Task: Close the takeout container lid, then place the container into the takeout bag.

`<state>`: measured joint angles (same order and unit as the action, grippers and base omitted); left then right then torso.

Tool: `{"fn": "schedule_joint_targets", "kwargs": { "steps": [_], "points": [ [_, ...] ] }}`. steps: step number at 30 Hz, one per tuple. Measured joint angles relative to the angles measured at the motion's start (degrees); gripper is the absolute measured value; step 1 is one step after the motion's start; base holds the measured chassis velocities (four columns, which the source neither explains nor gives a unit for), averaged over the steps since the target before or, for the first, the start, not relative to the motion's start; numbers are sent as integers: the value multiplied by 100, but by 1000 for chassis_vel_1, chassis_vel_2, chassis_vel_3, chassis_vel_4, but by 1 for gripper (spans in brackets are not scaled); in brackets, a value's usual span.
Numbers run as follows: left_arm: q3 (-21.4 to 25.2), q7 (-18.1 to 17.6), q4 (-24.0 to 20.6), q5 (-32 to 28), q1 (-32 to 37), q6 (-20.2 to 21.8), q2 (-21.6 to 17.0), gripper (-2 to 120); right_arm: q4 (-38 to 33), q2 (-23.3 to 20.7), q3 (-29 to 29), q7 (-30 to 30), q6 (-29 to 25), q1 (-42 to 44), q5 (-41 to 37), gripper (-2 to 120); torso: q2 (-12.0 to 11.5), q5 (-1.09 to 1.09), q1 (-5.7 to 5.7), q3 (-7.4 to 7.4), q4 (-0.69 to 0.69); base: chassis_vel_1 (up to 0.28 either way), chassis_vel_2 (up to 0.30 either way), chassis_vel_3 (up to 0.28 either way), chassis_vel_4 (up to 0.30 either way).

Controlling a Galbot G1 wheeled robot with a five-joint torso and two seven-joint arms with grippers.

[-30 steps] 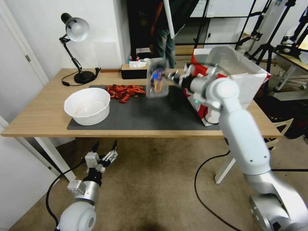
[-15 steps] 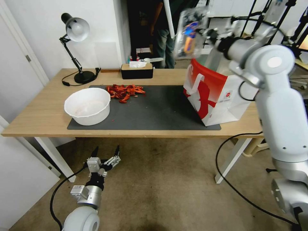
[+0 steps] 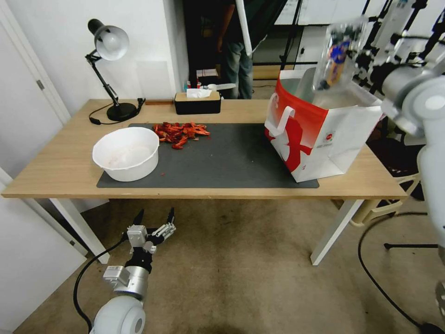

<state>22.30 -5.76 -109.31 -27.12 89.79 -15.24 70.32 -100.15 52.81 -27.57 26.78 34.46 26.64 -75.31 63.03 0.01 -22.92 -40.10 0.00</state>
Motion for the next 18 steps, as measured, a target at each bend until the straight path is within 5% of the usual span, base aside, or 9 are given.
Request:
{"fn": "schedule_joint_targets", "kwargs": {
  "steps": [11, 18],
  "points": [
    [-38, -64, 44, -121, -56, 68, -18, 100, -210, 207, -167, 245, 20, 519, -354, 0, 0, -1, 0, 0, 0, 0, 0, 0, 0],
    [-33, -97, -25, -177, -136, 201, -74, 100, -277, 345, -162, 447, 24, 622, -509, 23, 0, -2, 0, 0, 1, 0, 0, 0, 0]
  ]
}}
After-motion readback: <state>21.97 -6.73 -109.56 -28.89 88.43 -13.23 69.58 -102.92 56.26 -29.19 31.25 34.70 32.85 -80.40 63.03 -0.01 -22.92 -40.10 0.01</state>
